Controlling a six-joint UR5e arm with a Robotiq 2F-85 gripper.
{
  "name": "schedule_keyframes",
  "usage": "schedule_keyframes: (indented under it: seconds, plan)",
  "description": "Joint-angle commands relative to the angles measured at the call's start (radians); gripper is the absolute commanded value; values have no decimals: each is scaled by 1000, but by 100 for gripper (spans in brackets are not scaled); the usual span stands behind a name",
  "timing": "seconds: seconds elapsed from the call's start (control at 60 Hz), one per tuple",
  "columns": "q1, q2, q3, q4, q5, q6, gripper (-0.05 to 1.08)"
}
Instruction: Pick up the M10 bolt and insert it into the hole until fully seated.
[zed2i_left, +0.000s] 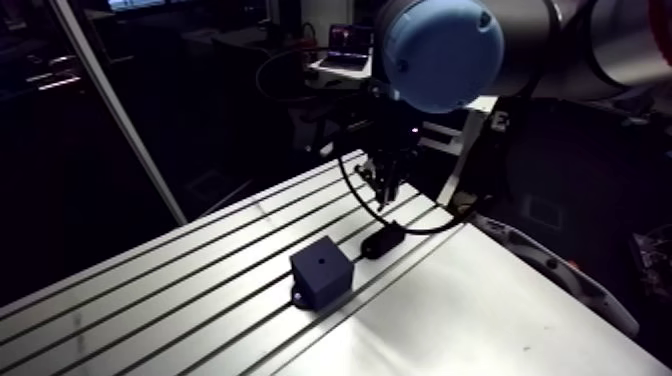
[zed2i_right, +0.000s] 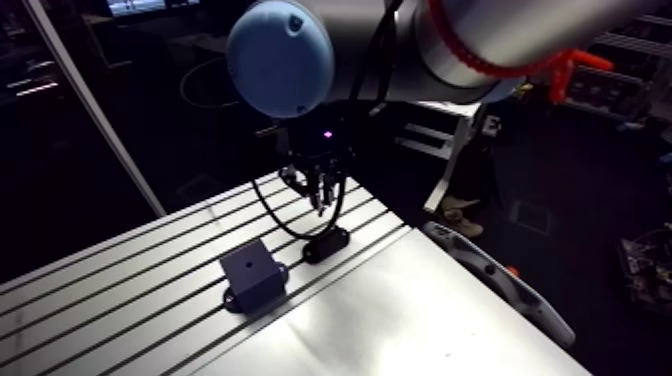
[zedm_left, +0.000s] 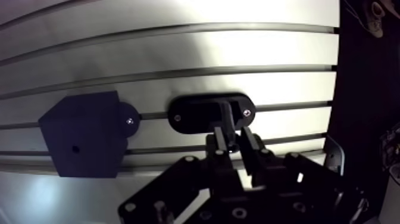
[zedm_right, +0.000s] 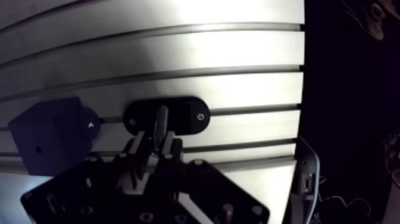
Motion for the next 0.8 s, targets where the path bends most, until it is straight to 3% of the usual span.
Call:
schedule_keyframes:
  seconds: [0.017, 0.233, 0.467, 0.8]
  plan:
    - [14, -41, -19, 32, 46, 4, 104]
    - [35, -89, -69, 112, 53, 35, 108]
    - [60, -121, -137, 287, 53, 87, 108]
    - [156, -119, -230, 502, 42, 138, 108]
